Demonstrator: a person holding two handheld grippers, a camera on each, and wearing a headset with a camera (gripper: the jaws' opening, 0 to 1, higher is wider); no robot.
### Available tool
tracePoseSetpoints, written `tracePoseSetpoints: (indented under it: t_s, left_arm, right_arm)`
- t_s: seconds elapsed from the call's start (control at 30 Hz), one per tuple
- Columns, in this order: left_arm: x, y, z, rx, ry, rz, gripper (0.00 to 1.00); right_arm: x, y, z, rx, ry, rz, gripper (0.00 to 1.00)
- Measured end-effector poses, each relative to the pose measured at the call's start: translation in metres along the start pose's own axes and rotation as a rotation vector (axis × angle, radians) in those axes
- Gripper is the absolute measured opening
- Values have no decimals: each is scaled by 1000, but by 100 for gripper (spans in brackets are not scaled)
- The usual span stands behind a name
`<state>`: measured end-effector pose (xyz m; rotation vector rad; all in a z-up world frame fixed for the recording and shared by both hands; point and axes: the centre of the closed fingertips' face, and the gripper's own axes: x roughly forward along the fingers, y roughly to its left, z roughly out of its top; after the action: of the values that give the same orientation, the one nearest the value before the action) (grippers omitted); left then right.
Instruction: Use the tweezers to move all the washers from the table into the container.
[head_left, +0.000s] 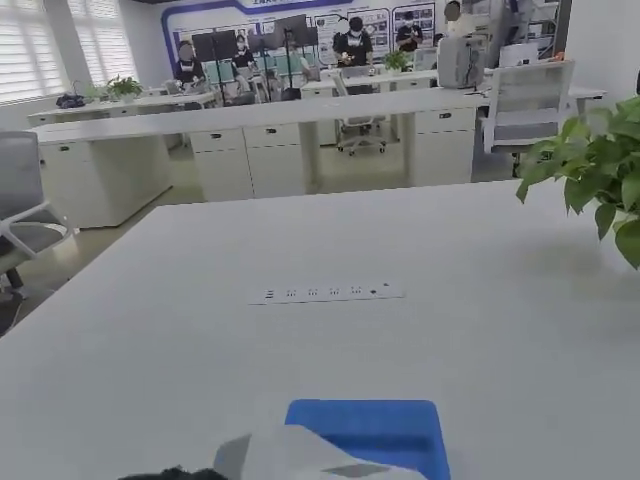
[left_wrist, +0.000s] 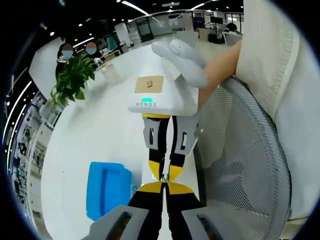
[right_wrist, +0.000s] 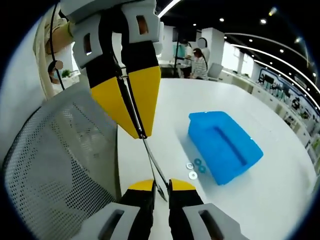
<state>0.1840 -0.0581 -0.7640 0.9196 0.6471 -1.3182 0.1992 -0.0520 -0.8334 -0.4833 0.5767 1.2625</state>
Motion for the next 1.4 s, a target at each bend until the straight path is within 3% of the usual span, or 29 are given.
tracePoseSetpoints:
  t_s: [0.17, 0.5, 0.87, 1.4]
  left_arm:
    - [0, 12, 1, -12, -1, -9, 0]
    - [7, 20, 2, 9, 31, -35, 0]
    - [9, 33, 3, 19, 47, -45, 0]
    - [13, 37, 5, 41, 55, -59, 0]
  right_arm:
    - [0, -9, 3, 25, -19, -25, 6]
    - [7, -18, 3, 19, -11, -44, 6]
    - [7, -26, 4, 76, -41, -51, 6]
    - [4, -31, 4, 86, -55, -75, 5]
